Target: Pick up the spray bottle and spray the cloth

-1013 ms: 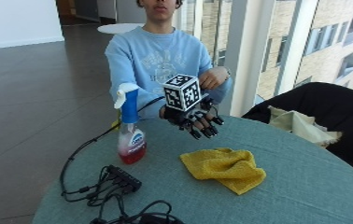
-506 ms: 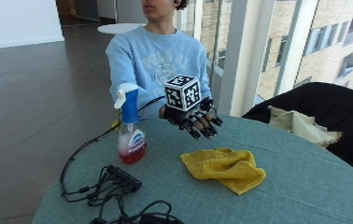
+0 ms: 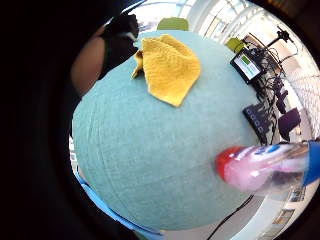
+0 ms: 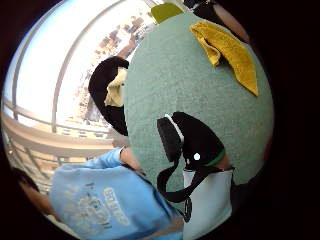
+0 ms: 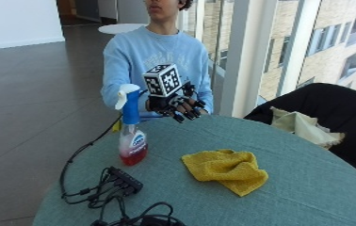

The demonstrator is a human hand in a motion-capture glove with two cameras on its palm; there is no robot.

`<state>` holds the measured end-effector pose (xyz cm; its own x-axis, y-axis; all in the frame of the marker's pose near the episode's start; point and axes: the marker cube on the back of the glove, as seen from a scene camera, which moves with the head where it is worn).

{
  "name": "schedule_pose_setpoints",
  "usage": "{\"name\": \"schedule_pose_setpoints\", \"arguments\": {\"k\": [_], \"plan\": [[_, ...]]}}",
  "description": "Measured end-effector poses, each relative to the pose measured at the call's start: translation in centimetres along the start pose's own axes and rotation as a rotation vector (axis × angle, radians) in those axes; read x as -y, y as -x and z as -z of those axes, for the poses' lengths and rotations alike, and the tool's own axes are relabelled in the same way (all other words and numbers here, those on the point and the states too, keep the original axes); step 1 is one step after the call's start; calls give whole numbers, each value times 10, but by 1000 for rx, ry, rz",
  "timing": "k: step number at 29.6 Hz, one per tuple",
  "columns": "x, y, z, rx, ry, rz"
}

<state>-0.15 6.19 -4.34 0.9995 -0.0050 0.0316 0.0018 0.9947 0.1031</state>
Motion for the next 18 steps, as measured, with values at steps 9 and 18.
{"name": "schedule_pose_setpoints", "arguments": {"k": [9,18], "plan": [[-54,-31,25,112,-151,-100],[-94,-68,55,270,-457,-328]]}}
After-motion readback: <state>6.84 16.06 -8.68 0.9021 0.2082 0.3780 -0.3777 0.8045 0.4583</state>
